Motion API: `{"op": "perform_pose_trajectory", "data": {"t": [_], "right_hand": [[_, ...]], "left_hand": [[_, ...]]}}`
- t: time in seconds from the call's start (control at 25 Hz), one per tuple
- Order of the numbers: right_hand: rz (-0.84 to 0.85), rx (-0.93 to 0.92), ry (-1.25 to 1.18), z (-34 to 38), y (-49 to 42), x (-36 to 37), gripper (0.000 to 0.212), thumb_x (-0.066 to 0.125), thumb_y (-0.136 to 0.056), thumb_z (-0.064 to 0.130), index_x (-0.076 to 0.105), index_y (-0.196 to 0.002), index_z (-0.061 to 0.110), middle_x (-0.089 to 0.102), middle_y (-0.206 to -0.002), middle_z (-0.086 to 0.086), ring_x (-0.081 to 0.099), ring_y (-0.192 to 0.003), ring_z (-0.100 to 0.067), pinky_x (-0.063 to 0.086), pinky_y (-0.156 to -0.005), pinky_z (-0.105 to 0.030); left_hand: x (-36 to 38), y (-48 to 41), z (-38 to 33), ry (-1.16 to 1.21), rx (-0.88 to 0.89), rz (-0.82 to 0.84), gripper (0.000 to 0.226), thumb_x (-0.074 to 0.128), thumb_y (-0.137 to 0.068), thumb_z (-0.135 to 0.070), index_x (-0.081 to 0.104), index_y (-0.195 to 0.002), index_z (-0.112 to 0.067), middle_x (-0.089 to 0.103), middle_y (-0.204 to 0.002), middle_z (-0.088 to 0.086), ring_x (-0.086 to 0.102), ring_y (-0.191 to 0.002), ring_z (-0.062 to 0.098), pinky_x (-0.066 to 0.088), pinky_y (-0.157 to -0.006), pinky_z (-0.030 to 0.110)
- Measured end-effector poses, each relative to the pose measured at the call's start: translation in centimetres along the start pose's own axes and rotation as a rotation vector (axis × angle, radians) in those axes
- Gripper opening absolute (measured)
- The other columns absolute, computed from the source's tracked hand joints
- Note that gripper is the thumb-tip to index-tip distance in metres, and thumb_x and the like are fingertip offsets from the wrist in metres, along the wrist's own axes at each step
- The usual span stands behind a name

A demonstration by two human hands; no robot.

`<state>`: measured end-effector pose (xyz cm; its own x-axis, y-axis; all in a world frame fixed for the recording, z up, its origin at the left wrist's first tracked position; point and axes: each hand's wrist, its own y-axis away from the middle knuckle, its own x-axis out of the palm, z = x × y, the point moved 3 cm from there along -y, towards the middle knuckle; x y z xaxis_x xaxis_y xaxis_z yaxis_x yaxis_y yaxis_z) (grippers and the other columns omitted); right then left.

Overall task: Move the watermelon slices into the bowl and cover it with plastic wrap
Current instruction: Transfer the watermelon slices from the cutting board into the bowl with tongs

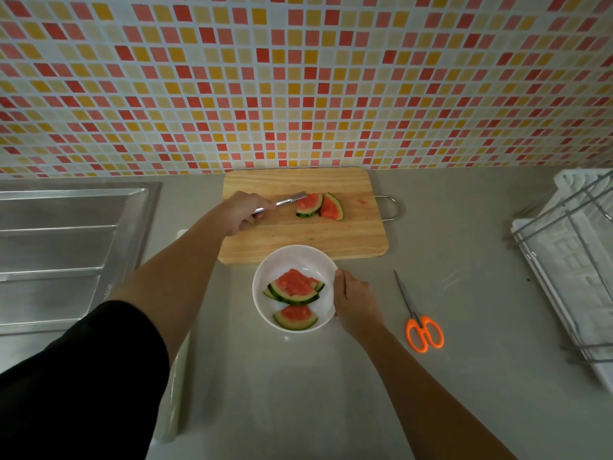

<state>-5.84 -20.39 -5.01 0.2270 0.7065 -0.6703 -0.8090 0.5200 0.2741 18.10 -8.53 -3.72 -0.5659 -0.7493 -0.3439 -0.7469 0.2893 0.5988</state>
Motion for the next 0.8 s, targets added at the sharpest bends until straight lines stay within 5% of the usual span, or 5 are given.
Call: {"op": "perform_pose_trajectory", "data": {"t": [0.16,0.52,0.68,0.8], "right_hand": [[-0.002,0.005,0.012,0.0,0.0,0.0,0.041,0.026,-0.101,0.029,0.059,-0.099,0.005,0.062,-0.077,-0.013,0.065,-0.075,-0.034,0.055,-0.070,-0.046],[-0.029,0.001,-0.002,-0.2,0.0,0.3,0.041,0.027,-0.100,0.029,0.059,-0.098,0.004,0.067,-0.085,-0.021,0.065,-0.077,-0.037,0.054,-0.072,-0.050],[-0.019,0.020,-0.035,0.2,0.1,0.1,0.042,0.028,-0.100,0.030,0.059,-0.096,0.002,0.066,-0.086,-0.023,0.065,-0.079,-0.039,0.055,-0.073,-0.052],[-0.011,0.027,-0.053,0.4,0.2,-0.1,0.041,0.028,-0.100,0.029,0.056,-0.091,0.000,0.066,-0.086,-0.026,0.065,-0.079,-0.041,0.055,-0.071,-0.054]], "left_hand": [[0.1,0.0,0.2,-0.083,0.008,0.016,0.026,0.071,-0.079,-0.032,0.065,-0.095,-0.012,0.049,-0.071,0.001,0.038,-0.064,0.015,0.030,-0.056,0.025],[-1.9,1.2,-0.4,-0.011,0.081,-0.008,0.014,0.066,-0.083,-0.024,0.069,-0.091,-0.012,0.048,-0.067,0.001,0.027,-0.050,0.012,0.021,-0.044,0.023],[-5.1,4.0,-0.6,-0.121,0.114,0.204,0.013,0.063,-0.088,-0.020,0.071,-0.095,-0.013,0.046,-0.061,-0.002,0.025,-0.050,0.010,0.018,-0.038,0.017],[-5.4,6.4,0.3,-0.418,0.130,0.347,0.012,0.067,-0.084,-0.020,0.076,-0.087,-0.012,0.046,-0.054,-0.004,0.026,-0.049,0.010,0.019,-0.042,0.019]]}}
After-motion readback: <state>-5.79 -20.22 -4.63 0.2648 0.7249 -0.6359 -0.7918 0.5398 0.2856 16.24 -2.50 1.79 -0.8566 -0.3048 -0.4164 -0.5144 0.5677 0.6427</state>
